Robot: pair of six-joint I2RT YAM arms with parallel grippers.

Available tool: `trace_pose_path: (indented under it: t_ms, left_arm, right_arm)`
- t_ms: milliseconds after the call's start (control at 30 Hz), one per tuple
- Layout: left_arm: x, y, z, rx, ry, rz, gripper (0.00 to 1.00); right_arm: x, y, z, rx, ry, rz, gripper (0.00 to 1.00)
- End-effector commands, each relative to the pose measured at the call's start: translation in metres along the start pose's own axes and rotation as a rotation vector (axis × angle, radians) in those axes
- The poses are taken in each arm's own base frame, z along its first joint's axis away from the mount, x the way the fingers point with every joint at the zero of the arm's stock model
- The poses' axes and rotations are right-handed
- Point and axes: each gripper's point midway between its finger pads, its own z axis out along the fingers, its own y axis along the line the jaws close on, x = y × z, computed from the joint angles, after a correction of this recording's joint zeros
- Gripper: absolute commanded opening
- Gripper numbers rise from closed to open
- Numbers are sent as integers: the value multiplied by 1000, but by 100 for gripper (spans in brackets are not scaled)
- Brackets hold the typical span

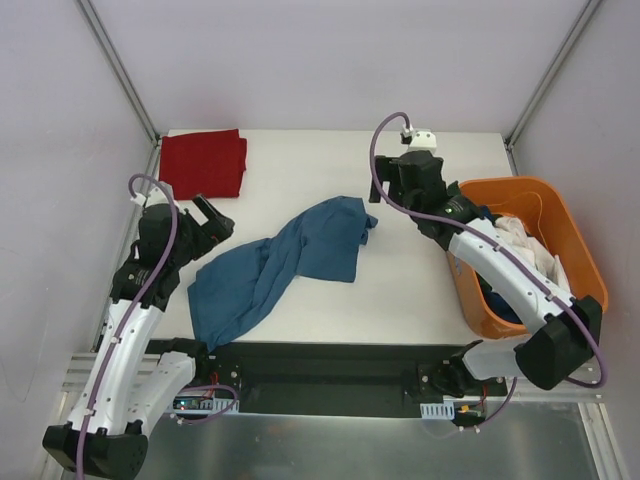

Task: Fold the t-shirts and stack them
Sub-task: Flatten out the tshirt

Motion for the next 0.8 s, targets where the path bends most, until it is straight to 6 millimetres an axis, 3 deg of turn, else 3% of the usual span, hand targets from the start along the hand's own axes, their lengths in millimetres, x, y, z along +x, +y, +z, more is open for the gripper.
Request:
trace_pose_path:
  t_ms: [0, 167, 267, 333, 500, 633, 700, 733, 767]
  left_arm:
    - [46, 6, 11, 28, 196, 22, 99]
    - [119, 44, 25, -73, 435, -62, 99]
    - [152, 60, 28, -136, 556, -117, 99]
    - [167, 68, 31, -182, 620, -136, 99]
    - [181, 61, 48, -172, 708, -117, 99]
    - [182, 54, 84, -174, 730, -82, 99]
    - [172, 42, 104, -169, 722, -54, 99]
    - [181, 47, 117, -204, 763, -37, 99]
    - [168, 27, 134, -160, 744, -13, 99]
  right_arm:
    - [-11, -13, -34, 8, -17, -34, 96]
    - [54, 32, -26, -220, 188, -34, 96]
    - [94, 57, -18, -301, 319, -52, 96]
    - [109, 72, -16, -340, 357, -69, 96]
    - [133, 92, -5, -397, 433, -77, 96]
    - [137, 88, -4, -387, 434, -84, 96]
    - [138, 81, -7, -369, 433, -99, 96]
    - [137, 76, -7, -343, 421, -110, 96]
    - [137, 71, -8, -326, 415, -115, 96]
